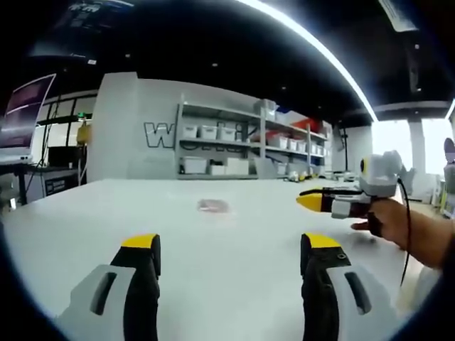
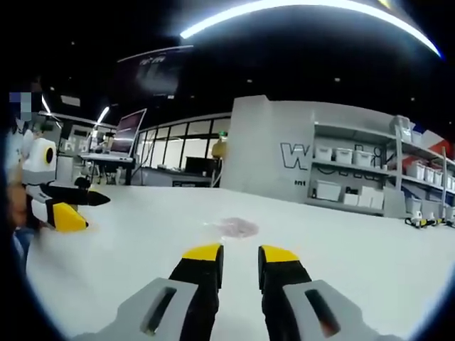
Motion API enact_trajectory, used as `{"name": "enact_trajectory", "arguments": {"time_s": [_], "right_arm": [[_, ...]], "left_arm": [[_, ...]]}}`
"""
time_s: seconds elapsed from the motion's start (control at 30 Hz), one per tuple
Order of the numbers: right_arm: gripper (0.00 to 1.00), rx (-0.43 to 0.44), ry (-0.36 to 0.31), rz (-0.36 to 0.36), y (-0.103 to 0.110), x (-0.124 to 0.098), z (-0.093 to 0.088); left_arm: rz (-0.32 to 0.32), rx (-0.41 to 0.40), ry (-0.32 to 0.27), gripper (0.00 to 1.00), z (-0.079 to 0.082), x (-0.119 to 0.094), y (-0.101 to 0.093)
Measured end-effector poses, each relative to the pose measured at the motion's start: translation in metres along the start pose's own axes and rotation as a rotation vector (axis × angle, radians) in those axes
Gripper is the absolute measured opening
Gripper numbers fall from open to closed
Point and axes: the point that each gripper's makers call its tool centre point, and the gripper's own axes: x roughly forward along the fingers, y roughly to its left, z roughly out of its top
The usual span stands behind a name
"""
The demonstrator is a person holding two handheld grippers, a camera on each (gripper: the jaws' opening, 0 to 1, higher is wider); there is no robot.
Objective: Open the resealable bag by pulling the two sides of the seal apart until the entire bag opening is separated and visibly accessible.
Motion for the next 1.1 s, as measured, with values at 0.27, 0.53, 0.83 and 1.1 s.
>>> {"name": "enact_trajectory", "arguments": {"time_s": [0.27,0.53,0.83,1.1], "right_arm": [[0.17,0.007,0.003,0.004,0.000,0.000,-0.002],[0.16,-0.007,-0.003,0.011,0.000,0.002,0.000],[0.16,-0.046,0.006,0.052,0.001,0.017,0.005],[0.12,-0.043,0.025,0.111,0.008,0.033,0.000]], "left_arm": [[0.000,0.004,0.003,0.80,-0.001,0.000,0.000],[0.002,0.002,0.003,0.80,-0.001,0.000,0.000],[0.008,0.004,0.002,0.80,0.000,0.001,0.001],[0.006,0.008,0.004,0.79,-0.001,0.000,0.000]]}}
